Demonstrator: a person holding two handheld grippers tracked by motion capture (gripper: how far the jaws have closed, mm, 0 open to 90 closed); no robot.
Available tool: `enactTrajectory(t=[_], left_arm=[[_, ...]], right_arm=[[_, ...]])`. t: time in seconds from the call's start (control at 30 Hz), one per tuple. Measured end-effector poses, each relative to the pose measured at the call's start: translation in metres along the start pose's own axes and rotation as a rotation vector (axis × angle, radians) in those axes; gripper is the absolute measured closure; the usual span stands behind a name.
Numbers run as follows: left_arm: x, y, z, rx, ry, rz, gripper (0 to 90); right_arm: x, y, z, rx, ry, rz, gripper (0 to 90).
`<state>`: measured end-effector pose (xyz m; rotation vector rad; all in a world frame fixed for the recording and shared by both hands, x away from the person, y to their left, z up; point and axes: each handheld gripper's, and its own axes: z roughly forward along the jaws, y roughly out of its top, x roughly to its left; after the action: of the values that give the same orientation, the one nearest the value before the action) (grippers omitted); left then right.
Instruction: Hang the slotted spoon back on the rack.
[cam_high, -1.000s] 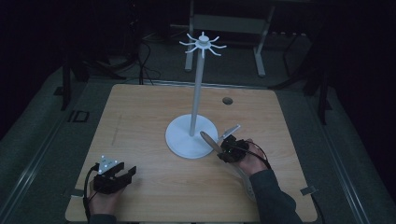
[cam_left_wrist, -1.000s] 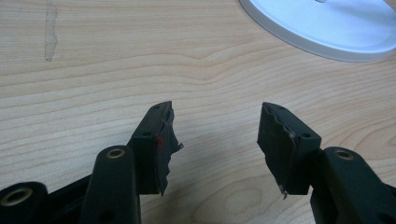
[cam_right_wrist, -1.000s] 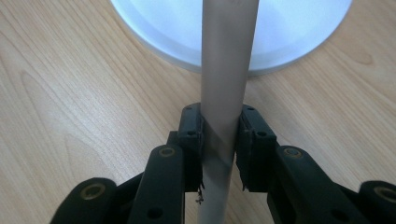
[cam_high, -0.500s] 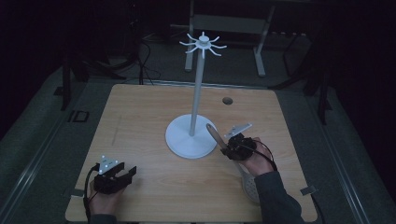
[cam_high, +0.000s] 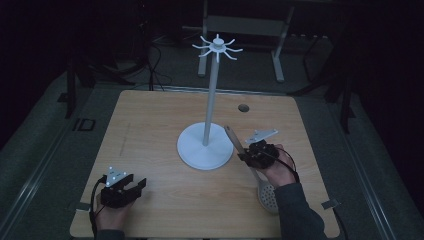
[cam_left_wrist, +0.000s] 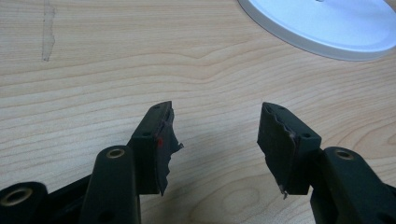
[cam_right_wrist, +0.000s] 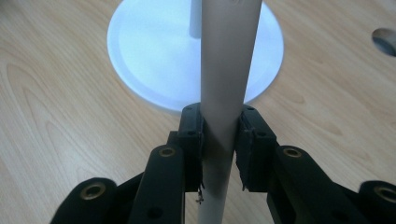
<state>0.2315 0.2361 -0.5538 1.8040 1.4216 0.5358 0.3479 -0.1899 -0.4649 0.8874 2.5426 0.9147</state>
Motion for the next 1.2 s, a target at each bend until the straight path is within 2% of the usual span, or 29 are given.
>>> enactTrajectory(t=[0.27,1.2], left_arm=[[0.0,0.0,-0.001,-0.004,0.002,-0.007,45.9],[0.0,0.0,-0.002,-0.011,0.004,-0.002,45.9]], right_arm=[[-0.004,0.003,-0.007,-0.058,-0.014,0.018,73.6],[-0.001,0.02,-0.029,-0.266,-0.055,0.003,73.7]])
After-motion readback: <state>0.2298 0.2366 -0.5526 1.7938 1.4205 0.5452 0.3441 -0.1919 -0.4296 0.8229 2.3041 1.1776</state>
